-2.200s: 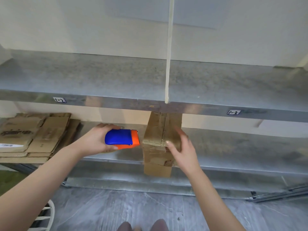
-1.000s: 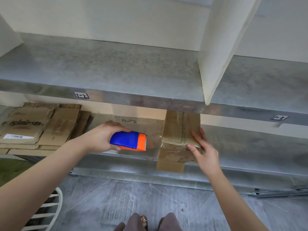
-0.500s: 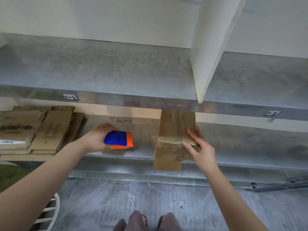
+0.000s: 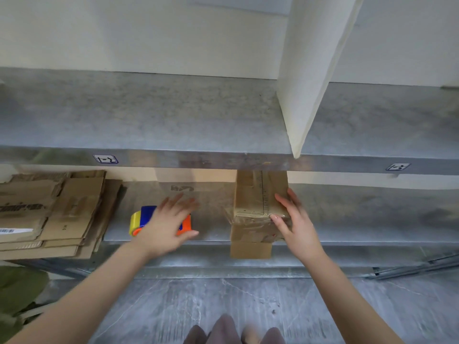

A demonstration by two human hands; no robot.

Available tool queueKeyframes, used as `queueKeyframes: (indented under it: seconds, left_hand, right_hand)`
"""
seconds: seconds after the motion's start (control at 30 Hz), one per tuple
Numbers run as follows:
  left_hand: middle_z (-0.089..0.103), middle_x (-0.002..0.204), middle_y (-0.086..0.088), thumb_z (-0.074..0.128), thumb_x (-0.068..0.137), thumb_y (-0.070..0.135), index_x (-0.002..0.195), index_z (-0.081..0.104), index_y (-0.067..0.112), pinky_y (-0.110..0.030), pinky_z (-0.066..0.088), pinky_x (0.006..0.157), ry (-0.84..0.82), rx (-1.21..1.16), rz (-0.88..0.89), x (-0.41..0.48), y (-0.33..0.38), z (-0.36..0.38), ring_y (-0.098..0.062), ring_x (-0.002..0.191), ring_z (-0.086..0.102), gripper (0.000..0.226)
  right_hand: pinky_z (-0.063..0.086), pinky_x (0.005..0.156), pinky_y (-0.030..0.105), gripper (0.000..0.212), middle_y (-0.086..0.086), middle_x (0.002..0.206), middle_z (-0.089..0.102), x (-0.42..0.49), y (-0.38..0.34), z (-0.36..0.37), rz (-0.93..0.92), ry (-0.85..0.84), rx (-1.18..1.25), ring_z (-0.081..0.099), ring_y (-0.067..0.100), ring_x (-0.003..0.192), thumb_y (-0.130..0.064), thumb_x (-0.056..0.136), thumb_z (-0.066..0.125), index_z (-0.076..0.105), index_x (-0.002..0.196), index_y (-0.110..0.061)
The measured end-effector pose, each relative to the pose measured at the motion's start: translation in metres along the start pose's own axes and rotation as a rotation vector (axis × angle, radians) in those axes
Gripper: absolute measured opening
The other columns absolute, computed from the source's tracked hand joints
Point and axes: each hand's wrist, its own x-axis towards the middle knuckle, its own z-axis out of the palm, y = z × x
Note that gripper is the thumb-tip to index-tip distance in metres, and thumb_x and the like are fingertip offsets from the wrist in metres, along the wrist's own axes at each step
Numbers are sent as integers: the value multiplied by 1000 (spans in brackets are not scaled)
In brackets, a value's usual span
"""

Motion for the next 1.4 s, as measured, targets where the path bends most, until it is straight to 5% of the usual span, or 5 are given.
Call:
queueKeyframes:
  seconds: [0.33, 0.77, 0.93, 1.23, 1.4]
  left_hand:
    - [8, 161, 3, 21, 98, 51, 154, 9, 20, -23, 0, 118, 197, -190, -64, 13, 135, 30, -13, 148, 10, 65]
    - [48, 117, 46, 57, 95, 37, 141, 31, 47, -6, 36, 97, 252, -981, -335, 20, 148, 27, 20, 111, 47, 53]
    - [62, 122, 15, 69, 88, 23, 125, 60, 37, -7, 39, 94, 279, -638, -252, 32, 129, 18, -2, 107, 59, 40]
    - [51, 124, 6, 64, 85, 3, 129, 49, 44, -19, 51, 92, 169, -628, -188, 38, 125, 11, -8, 108, 58, 62]
    - [40, 123, 13, 69, 78, -7, 120, 61, 39, -19, 53, 85, 0, -553, -20, 52, 105, -12, -4, 98, 59, 62]
  right_hand:
    - [32, 114, 40, 56, 1, 161, 19, -19, 1, 3, -61, 47, -84, 26, 22, 145, -59, 94, 37, 33, 146, -39]
    - [41, 107, 24, 55, -13, 126, 64, -20, 11, -14, 66, -39, 272, 52, 3, 127, -30, 81, 78, 55, 129, -48]
    - [50, 80, 14, 44, -25, 88, 68, -12, 4, -20, 82, 29, 254, 64, -3, 74, -20, 82, 77, 62, 115, -45]
    - [44, 99, 13, 78, -18, 134, 55, -7, 25, -33, -9, -218, 243, 43, 3, 134, 11, 82, 61, 53, 132, -47]
    - [41, 98, 9, 65, -24, 114, 59, 18, 22, -60, -100, -256, 21, 57, -6, 103, -7, 73, 82, 60, 118, -48]
